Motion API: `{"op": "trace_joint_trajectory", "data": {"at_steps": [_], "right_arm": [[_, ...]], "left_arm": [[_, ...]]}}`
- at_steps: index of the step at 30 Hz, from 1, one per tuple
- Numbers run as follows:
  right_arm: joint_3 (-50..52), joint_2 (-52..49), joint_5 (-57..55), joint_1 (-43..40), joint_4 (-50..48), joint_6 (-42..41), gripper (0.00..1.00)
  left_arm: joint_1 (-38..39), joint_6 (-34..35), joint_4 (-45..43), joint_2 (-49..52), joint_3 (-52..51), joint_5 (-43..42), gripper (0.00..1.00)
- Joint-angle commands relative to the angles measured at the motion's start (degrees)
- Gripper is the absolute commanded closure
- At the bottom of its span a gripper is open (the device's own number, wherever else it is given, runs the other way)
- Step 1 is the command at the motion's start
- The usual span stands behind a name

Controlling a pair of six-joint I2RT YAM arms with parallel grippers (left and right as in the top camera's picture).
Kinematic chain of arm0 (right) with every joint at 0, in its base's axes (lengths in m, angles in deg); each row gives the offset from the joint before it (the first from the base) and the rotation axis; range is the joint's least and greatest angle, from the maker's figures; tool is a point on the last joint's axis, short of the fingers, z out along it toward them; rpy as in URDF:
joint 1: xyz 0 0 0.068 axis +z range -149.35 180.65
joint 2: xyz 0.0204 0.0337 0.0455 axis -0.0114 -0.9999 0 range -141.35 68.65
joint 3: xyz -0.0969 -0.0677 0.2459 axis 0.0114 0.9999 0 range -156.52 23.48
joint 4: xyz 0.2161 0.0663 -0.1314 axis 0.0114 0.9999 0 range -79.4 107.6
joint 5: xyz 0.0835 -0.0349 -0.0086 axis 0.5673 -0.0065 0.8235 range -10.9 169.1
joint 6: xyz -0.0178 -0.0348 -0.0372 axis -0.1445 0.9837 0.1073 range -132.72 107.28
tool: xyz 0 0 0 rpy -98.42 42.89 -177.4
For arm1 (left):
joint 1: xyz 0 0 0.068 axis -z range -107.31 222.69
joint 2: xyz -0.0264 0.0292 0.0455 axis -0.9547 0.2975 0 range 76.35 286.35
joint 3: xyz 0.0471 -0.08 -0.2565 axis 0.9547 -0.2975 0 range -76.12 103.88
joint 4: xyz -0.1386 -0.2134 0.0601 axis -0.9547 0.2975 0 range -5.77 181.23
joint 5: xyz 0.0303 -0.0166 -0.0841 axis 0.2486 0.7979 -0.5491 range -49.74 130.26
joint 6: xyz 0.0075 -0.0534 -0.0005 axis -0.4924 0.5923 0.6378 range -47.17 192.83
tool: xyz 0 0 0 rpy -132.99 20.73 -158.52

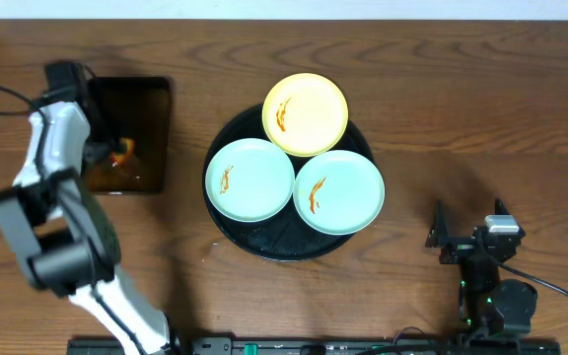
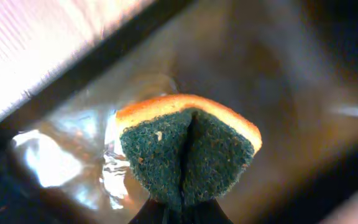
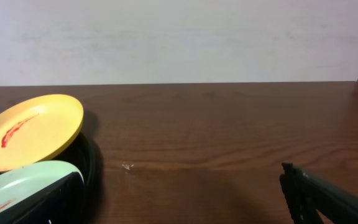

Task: Clean dirty plates on tray and stack at the side
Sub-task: 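Lift the sponge with the left gripper above the tray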

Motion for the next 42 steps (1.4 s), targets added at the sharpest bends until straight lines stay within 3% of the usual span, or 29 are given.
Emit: {"op": "trace_joint_trajectory", "data": {"at_steps": [1,6,10,15,21,25,30,38,42], "right_arm": [[0.1,0.2,-0.2,0.4,0.2,0.6,0.01],[0.1,0.2,-0.2,0.4,0.2,0.6,0.01],[0.1,0.2,-0.2,0.4,0.2,0.6,0.01],[0.1,0.2,-0.2,0.4,0.2,0.6,0.01],[0.1,0.2,-0.2,0.4,0.2,0.6,0.01],[0.1,0.2,-0.2,0.4,0.2,0.6,0.01],[0.1,0.2,-0.2,0.4,0.2,0.6,0.01],[0.1,0.2,-0.2,0.4,0.2,0.6,0.01],[0.1,0.2,-0.2,0.4,0.2,0.6,0.01]], "left_arm": [[-0.2,-0.1,-2.2,-11.0,1.1,-2.3,0.93],[-0.2,-0.1,-6.8,-19.7,1.1,-2.2,0.92],[-0.2,-0.1,-8.2,-20.7,1.0,-2.2,0.92],[-0.2,-0.9,-11.8,-16.7,-1.6,-1.7,0.93],[-0.3,-13.2,-17.7,-4.2,-3.3,-2.4,0.93],[-0.4,-16.1,-18.8,-1.0,-3.3,-12.3,0.93],[-0.8,-21.2,-25.3,-5.8,-3.3,-26.7,0.93],[-1.5,-22.6,-28.2,-16.9,-3.3,-27.7,0.93],[-1.7,-28.2,-27.5,-18.3,-3.3,-27.7,0.93]]}}
